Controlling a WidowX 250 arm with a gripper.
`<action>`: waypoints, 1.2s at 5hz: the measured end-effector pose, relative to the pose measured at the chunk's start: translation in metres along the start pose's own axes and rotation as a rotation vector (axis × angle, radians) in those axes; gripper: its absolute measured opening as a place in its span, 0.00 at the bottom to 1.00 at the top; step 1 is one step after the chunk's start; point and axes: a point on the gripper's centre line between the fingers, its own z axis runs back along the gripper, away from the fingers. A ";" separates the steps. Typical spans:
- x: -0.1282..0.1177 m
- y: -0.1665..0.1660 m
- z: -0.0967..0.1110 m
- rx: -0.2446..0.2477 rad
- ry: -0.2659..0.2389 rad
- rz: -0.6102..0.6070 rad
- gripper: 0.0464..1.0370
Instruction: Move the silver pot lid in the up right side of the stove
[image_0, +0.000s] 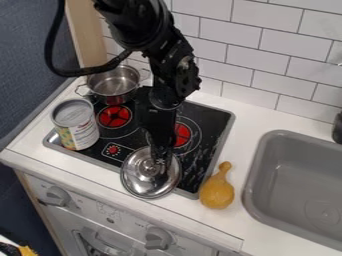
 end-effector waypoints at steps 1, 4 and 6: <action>0.001 0.006 -0.008 0.028 -0.011 -0.002 0.96; 0.018 0.020 -0.032 0.077 -0.043 0.016 0.96; 0.019 0.015 -0.037 0.086 -0.041 0.052 0.67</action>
